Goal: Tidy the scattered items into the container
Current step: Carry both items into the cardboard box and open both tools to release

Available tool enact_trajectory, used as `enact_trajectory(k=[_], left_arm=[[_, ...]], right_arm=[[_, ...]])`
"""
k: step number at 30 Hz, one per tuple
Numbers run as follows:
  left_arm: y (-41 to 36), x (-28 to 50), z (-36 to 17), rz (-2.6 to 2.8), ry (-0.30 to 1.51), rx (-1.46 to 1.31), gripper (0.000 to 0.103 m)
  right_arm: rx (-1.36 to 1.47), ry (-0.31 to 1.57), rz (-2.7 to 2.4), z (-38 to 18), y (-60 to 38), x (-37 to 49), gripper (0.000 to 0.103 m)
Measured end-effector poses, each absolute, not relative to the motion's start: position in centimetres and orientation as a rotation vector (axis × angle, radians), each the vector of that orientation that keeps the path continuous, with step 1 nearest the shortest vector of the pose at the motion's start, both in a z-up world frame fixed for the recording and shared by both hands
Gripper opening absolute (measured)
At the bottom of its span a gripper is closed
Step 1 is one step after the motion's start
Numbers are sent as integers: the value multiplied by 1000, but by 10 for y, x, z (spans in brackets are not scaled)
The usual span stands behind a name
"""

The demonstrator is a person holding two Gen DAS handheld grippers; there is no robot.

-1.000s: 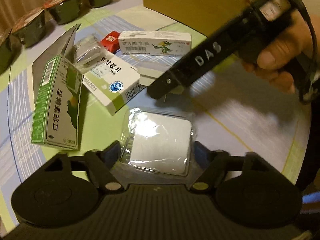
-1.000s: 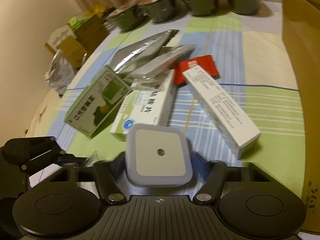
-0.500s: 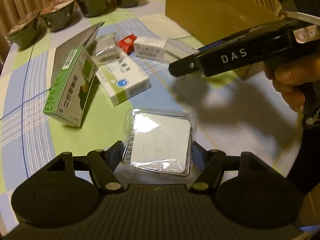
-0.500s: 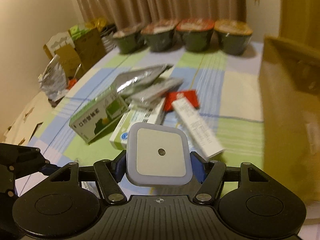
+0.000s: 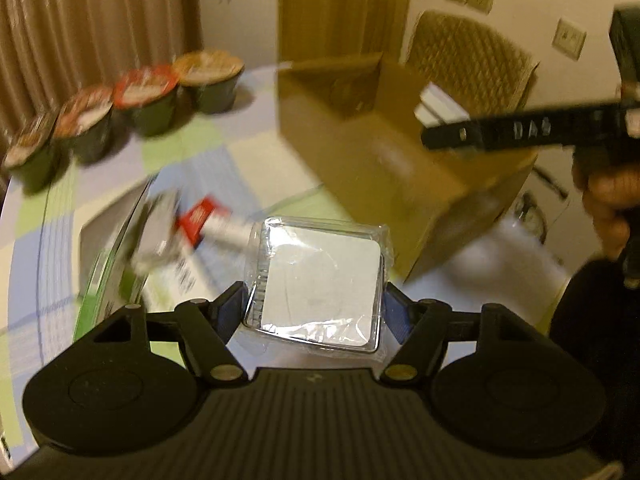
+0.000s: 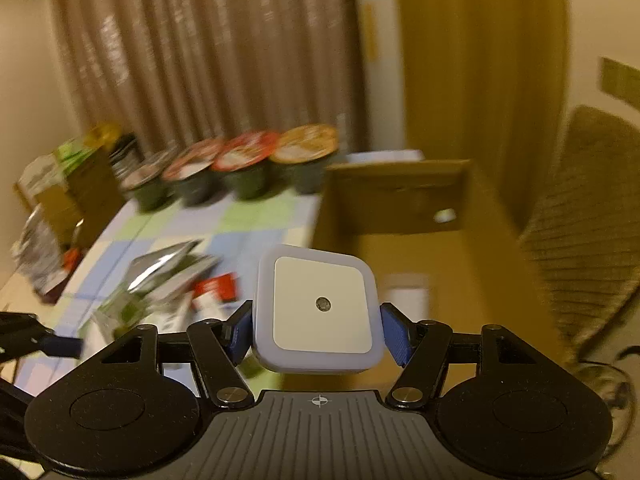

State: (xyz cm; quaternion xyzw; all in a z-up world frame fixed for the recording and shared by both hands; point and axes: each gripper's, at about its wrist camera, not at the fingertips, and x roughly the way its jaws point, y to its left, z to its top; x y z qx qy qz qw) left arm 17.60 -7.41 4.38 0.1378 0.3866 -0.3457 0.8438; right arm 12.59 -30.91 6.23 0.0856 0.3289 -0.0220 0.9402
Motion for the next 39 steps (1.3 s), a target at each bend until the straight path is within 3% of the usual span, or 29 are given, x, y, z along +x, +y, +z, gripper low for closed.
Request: enact_trajectory(k=[15, 39], left_arm=[[-200, 178, 78, -798, 752, 281, 67], [-224, 196, 50, -758, 801, 277, 67]], right_arm=[[181, 665, -164, 65, -384, 98, 68], [200, 708, -177, 43, -402, 103, 68]])
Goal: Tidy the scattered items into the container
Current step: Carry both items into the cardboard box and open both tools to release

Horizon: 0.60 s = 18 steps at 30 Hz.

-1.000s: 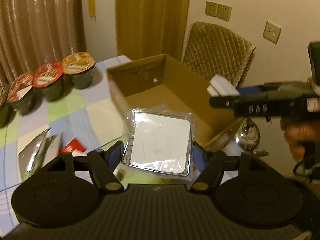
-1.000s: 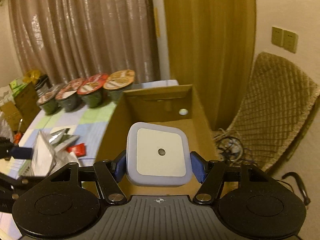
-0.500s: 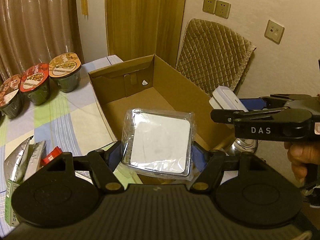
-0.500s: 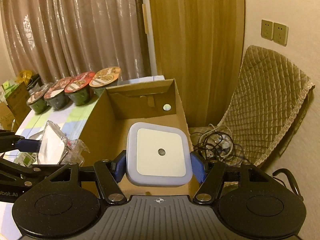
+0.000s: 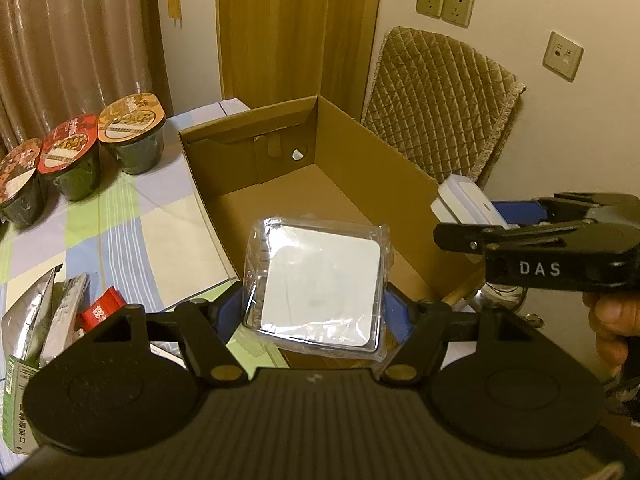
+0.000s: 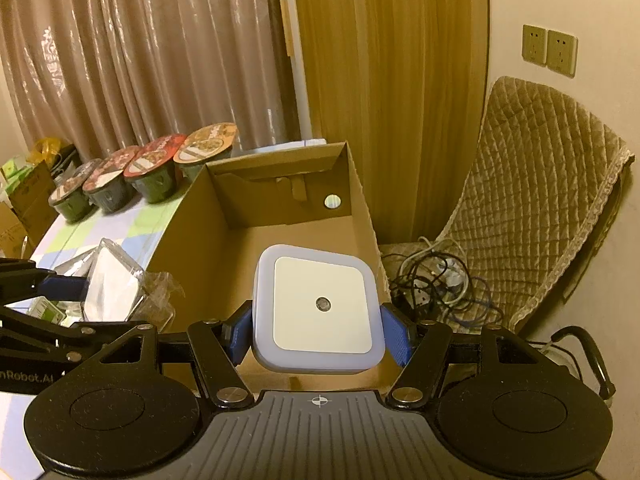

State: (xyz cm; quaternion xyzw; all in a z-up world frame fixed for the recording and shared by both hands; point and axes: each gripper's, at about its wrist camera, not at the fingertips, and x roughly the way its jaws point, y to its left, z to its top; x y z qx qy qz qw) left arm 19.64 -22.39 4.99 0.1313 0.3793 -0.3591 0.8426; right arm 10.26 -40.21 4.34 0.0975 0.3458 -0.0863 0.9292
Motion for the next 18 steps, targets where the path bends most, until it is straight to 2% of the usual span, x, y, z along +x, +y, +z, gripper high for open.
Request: enact_trajectory(k=[18], left_arm=[[-240, 209, 31, -780, 815, 280, 68]], right_arm=[[203, 736, -193, 29, -409, 110, 68]])
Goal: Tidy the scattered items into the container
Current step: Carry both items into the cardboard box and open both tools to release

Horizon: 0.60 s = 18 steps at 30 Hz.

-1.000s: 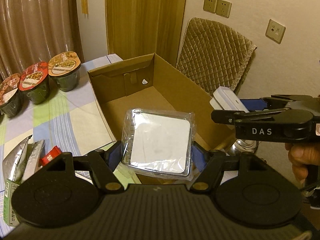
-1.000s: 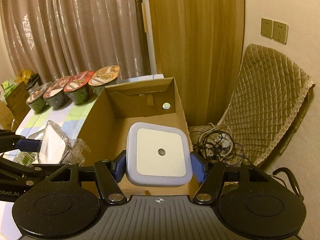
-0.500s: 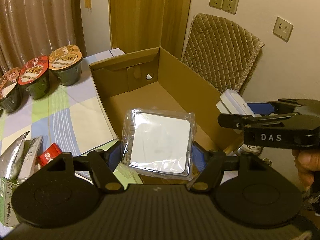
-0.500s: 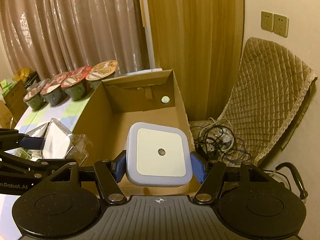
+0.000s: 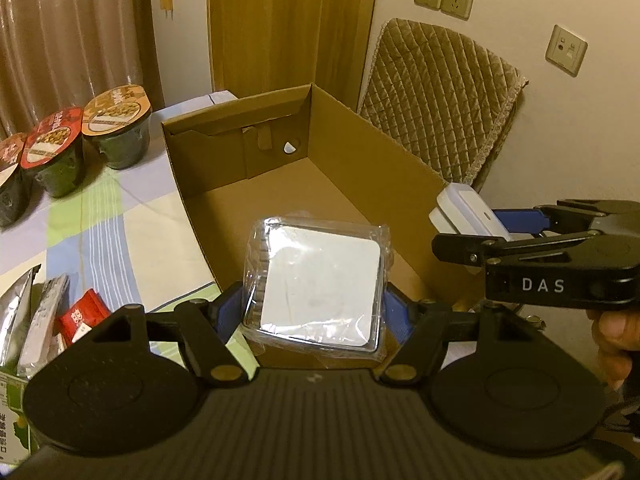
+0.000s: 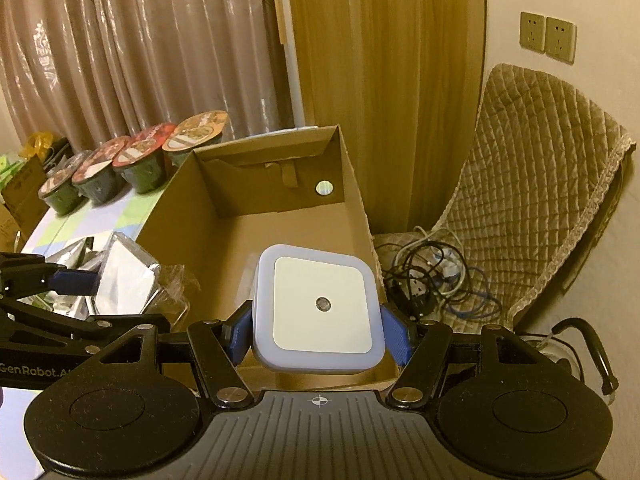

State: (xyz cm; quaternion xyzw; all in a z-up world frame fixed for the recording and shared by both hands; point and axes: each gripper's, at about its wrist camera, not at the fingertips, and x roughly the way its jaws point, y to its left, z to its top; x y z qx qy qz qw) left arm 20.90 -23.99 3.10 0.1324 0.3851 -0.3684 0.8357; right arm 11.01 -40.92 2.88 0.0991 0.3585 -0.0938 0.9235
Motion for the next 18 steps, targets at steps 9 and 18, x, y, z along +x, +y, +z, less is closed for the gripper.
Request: enact_trajectory(k=[9, 18], left_arm=[[-235, 204, 33, -786, 807, 280, 69], [-231, 203, 37, -774, 794, 282, 74]], right_arm=[[204, 739, -192, 27, -408, 110, 68], [201, 739, -197, 27, -408, 107, 68]])
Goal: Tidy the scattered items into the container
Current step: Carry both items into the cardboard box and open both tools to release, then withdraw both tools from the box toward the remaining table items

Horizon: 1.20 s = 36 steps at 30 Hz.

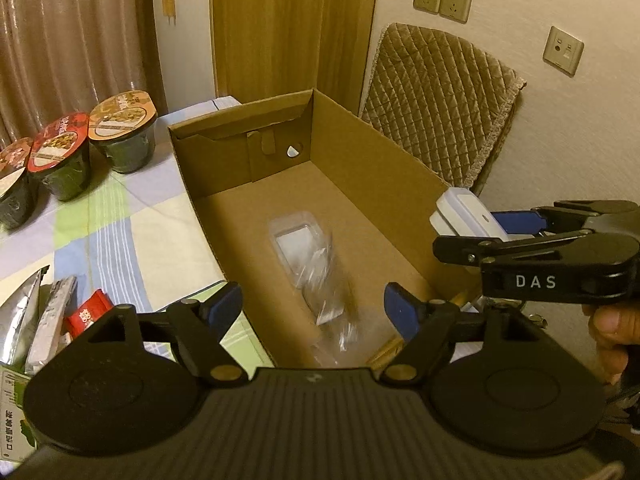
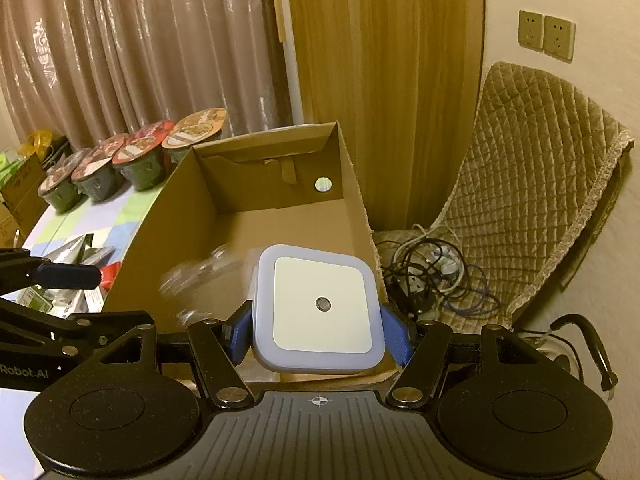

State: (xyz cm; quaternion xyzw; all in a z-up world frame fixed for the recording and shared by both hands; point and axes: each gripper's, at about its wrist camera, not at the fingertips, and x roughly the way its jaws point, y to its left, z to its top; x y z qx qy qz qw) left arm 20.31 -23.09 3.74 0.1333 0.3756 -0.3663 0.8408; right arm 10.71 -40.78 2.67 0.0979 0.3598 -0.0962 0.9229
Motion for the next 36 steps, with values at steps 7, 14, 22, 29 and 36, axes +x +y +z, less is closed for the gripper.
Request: enact_trajectory(k=[7, 14, 22, 29, 36], left_arm=[[-221, 203, 42, -764, 786, 259, 74], [-215, 200, 44, -756, 779, 254, 76], [-204, 202, 46, -742, 771, 236, 77], [-193, 201, 47, -730, 772, 228, 77], [-181, 199, 48, -713, 775, 218, 78]], right_arm=[[197, 739, -189, 26, -405, 108, 68], [191, 742, -181, 26, -399, 113, 68], [178, 738, -143, 26, -390, 128, 68], [168, 742, -140, 27, -385, 136, 68], [172, 750, -146, 28, -382, 129, 68]])
